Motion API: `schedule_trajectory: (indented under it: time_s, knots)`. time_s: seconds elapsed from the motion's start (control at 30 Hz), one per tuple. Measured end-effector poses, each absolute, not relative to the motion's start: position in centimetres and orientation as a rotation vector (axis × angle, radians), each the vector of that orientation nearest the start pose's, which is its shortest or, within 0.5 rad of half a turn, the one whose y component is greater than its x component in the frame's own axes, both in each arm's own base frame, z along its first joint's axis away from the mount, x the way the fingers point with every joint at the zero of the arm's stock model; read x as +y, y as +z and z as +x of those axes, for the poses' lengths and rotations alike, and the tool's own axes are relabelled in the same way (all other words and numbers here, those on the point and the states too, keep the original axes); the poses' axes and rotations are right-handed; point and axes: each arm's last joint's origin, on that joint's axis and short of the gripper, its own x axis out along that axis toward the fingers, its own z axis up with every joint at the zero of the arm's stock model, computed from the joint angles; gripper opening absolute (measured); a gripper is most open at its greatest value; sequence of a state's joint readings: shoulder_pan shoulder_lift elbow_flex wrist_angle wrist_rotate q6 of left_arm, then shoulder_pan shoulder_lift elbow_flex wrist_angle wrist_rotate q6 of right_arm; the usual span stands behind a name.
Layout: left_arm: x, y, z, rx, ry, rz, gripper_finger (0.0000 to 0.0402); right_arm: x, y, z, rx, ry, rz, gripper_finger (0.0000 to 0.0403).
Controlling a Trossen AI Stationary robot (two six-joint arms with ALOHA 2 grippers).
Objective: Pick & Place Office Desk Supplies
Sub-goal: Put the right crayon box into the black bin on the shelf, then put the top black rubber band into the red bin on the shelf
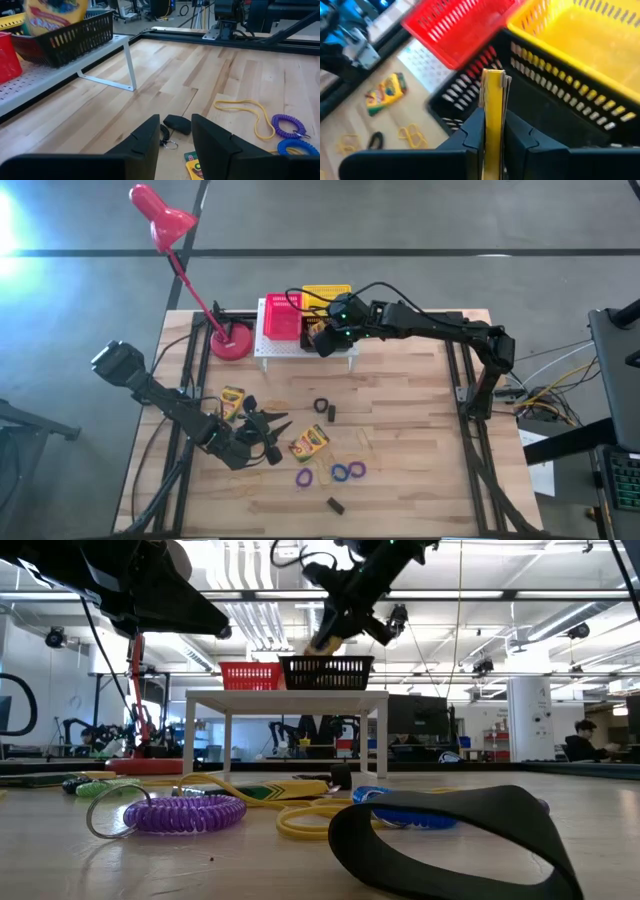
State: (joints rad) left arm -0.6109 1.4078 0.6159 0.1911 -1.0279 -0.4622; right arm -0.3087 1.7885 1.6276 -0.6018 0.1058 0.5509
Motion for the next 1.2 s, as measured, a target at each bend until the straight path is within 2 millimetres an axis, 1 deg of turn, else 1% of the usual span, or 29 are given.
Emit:
schedule_trajectory:
  time_s: [0.1, 0.2, 0.5, 0.63, 0.8, 0.9, 1.0, 1.1, 1.2]
  knots:
    - [-12.9, 18.5, 22.7, 0.307, 0.484, -0.007, 0.0117, -12.4, 30.9, 37.7, 0.651, -0.599, 0.586, 0.005]
    - [-12.9, 18.5, 22.7, 0.307, 0.484, -0.008, 0.0117, -12.5, 30.7, 37.6, 0.672, -0.599, 0.569, 0.0068]
    - [-12.8, 18.5, 22.8, 0.305, 0.488, -0.016, 0.0117, -13.3, 30.6, 37.2, 0.693, -0.606, 0.546, 0.016]
    - [-12.8, 18.5, 22.8, 0.304, 0.489, -0.016, 0.0117, -13.1, 31.5, 36.7, 0.679, -0.595, 0.512, 0.019]
    - [-12.8, 18.5, 22.8, 0.304, 0.489, -0.019, 0.0117, -12.4, 33.6, 35.3, 0.643, -0.618, 0.458, 0.02]
    - [-12.8, 18.5, 22.8, 0.303, 0.489, -0.02, 0.0117, -11.1, 35.0, 34.5, 0.629, -0.642, 0.382, 0.0201]
    - [-12.8, 18.5, 22.8, 0.302, 0.488, -0.022, 0.0117, -8.8, 36.3, 33.7, 0.623, -0.642, 0.299, 0.0201]
    - [-12.8, 18.5, 22.8, 0.302, 0.488, -0.022, 0.0117, -5.4, 36.7, 33.5, 0.64, -0.607, 0.213, 0.0201]
    - [-12.8, 18.5, 22.8, 0.303, 0.487, -0.023, 0.0117, -0.9, 35.9, 33.5, 0.678, -0.563, 0.117, 0.0201]
